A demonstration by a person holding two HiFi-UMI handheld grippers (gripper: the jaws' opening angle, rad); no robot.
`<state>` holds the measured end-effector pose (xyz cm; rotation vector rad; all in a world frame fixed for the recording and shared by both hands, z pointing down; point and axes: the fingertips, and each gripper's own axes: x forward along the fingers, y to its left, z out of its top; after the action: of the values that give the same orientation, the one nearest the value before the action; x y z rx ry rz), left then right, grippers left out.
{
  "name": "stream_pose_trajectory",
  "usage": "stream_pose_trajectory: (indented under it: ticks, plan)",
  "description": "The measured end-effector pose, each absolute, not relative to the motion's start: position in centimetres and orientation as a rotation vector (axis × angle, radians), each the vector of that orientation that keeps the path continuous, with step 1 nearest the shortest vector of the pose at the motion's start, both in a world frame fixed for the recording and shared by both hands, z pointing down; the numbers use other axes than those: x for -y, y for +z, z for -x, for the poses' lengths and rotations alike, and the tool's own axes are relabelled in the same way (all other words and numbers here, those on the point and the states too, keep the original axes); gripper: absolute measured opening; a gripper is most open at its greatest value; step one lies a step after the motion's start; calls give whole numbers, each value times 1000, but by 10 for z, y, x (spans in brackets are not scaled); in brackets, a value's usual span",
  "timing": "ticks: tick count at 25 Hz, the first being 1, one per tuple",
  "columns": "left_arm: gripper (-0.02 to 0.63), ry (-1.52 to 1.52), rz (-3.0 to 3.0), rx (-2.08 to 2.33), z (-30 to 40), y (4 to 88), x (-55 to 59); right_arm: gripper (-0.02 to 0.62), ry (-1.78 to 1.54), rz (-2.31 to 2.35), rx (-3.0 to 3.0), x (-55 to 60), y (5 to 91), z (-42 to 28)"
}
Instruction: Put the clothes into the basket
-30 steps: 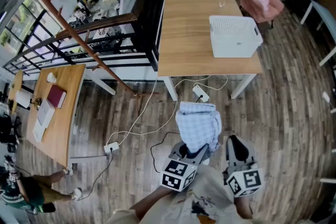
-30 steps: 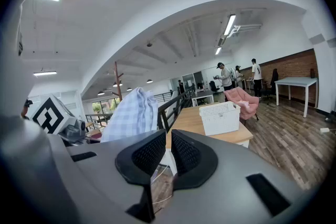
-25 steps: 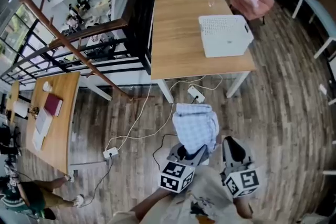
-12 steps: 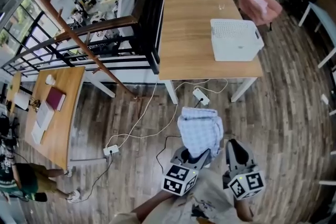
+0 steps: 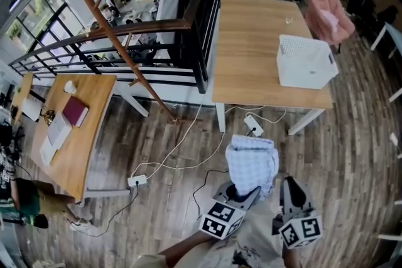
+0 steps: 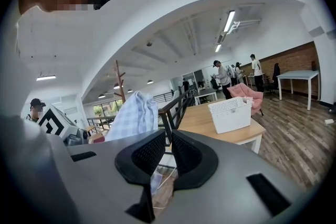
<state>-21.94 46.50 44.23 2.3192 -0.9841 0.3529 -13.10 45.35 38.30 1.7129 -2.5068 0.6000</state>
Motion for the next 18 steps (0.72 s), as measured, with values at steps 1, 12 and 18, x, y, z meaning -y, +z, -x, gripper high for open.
stream_pose_trajectory:
  ticks: [1,12,18]
  plan:
    - [172,356,-2318,980,222,444,-463,51,606,-1713,2502,-452,385,134]
    - [172,356,-2290,996,233,445,-426,51,633,-1678,2503,-416,387,143]
    - [172,359,-2284,1002,213,442,-393,51,629,-1688,2516,-379,380,120]
